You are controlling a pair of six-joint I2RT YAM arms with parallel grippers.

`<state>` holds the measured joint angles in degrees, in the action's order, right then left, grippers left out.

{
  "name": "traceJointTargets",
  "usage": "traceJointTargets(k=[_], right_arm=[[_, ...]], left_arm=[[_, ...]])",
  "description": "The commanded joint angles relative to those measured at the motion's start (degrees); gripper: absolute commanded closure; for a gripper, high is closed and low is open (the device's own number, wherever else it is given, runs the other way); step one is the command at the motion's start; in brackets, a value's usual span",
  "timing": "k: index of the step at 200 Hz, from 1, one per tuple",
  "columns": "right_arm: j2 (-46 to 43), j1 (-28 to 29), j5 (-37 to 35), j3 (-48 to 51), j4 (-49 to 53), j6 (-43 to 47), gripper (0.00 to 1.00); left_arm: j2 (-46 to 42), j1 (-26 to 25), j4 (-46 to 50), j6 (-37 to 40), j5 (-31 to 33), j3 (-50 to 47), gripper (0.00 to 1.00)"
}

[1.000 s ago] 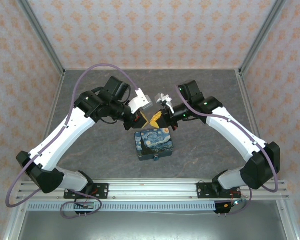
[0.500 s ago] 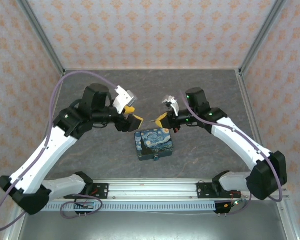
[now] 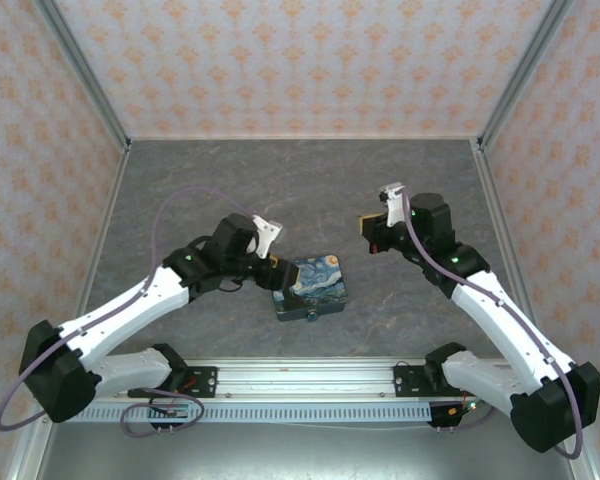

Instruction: Unlock the padlock with the key

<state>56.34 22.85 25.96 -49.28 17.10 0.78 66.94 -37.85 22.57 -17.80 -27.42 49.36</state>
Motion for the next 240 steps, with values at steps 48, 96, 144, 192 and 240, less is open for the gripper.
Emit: traceJointTargets(k=[48, 96, 144, 192, 240], right_arm=[[0.3, -0.5, -7.1, 0.3, 2.2, -4.0, 1.0], [0.4, -0.6, -7.9, -0.2, 3.5, -4.2, 1.0], [0.4, -0.6, -8.5, 0.0, 3.7, -4.3, 1.0], [0.3, -0.6, -7.4, 0.7, 3.4, -4.8, 1.0], [1.0, -0.5, -2.6, 4.7, -2.3, -10.0, 1.0]], left_arm=[[13.2, -3.7, -7.9, -4.5, 0.4, 2.9, 0.3], [18.0, -3.7, -4.2, -2.4, 5.6, 4.8, 0.3], [22.0, -2.5, -1.2, 1.3, 10.5, 7.5, 0.29], [26.1, 2.4, -0.5, 5.7, 8.3, 12.7, 0.29], [31.9, 5.7, 2.0, 10.1, 5.4, 20.9, 0.29]])
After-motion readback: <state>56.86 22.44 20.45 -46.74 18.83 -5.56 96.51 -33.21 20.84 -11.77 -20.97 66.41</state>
